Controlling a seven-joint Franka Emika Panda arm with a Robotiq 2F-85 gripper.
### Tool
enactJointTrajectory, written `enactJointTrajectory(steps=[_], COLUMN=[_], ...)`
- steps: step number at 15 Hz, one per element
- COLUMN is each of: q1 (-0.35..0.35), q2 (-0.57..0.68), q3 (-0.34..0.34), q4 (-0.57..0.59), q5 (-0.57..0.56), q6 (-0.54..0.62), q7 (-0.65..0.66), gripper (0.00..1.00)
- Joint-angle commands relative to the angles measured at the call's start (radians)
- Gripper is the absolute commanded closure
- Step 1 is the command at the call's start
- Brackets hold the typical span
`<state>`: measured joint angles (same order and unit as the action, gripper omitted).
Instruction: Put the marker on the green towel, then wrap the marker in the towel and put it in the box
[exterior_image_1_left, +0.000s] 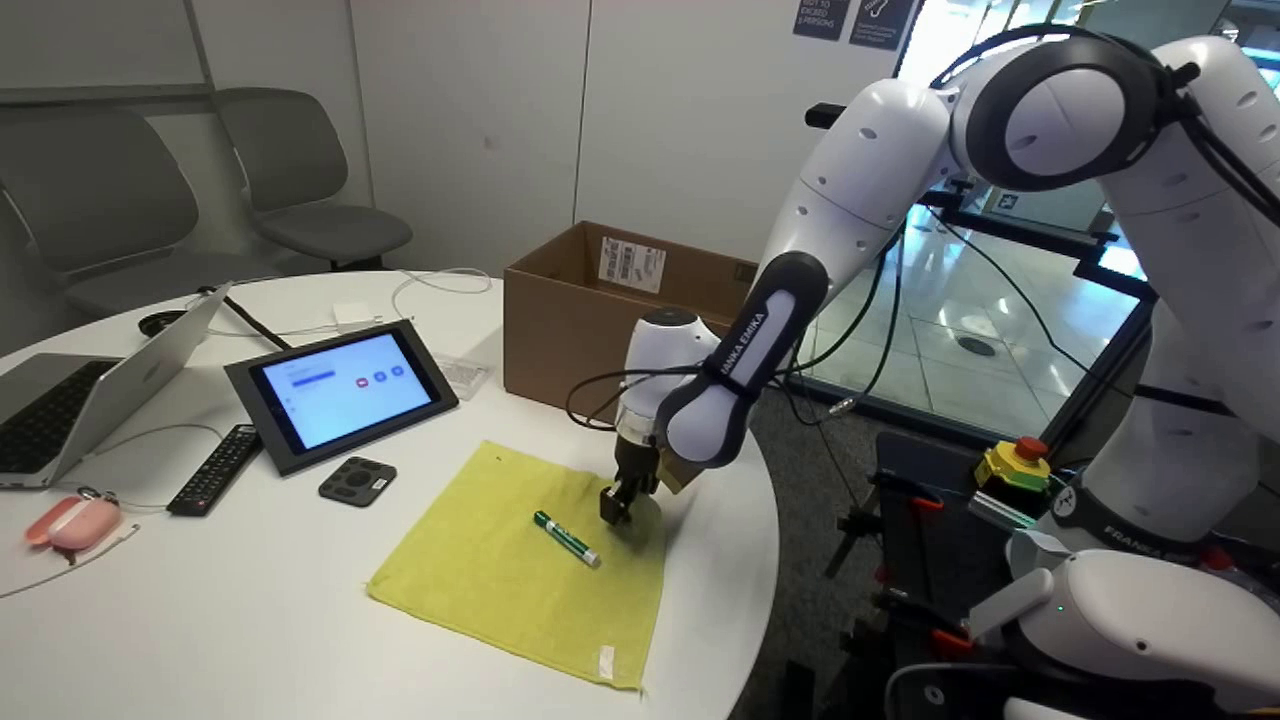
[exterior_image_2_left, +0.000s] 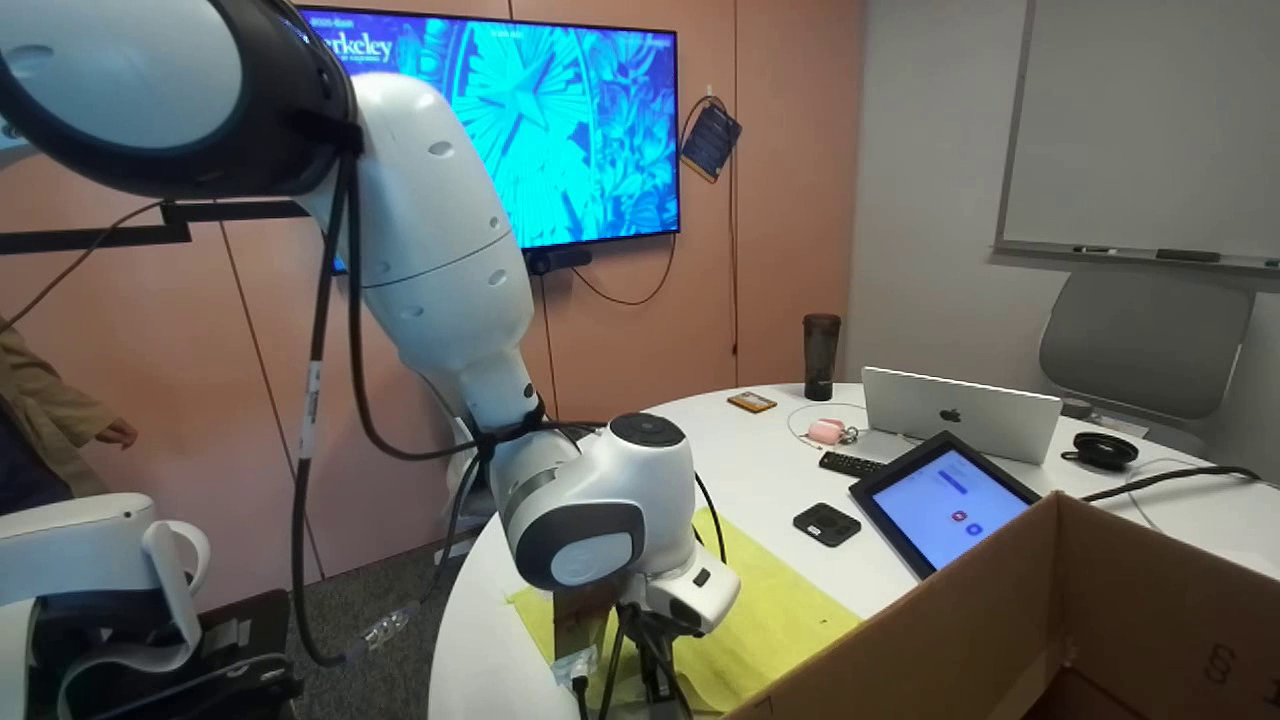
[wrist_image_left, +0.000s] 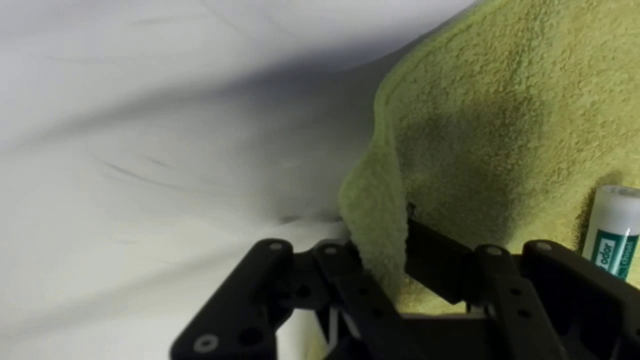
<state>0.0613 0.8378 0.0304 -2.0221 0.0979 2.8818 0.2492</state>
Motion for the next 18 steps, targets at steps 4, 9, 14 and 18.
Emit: enactJointTrajectory(steps=[4, 9, 14, 18], q1=[0.023, 0.077, 0.182, 0.288], q2=[-0.018, -0.062, -0.09, -0.06], q3=[-0.001, -0.002, 0.006, 0.045], q4=[0.037, 0.067, 0.145, 0.239], q5=[-0.001, -0.03, -0.108, -0.187], q6=[-0.047, -0.076, -0.124, -0.205], q7=[-0.052, -0.071, -0.098, -0.126], gripper=[0.96, 0.98, 0.98, 0.98])
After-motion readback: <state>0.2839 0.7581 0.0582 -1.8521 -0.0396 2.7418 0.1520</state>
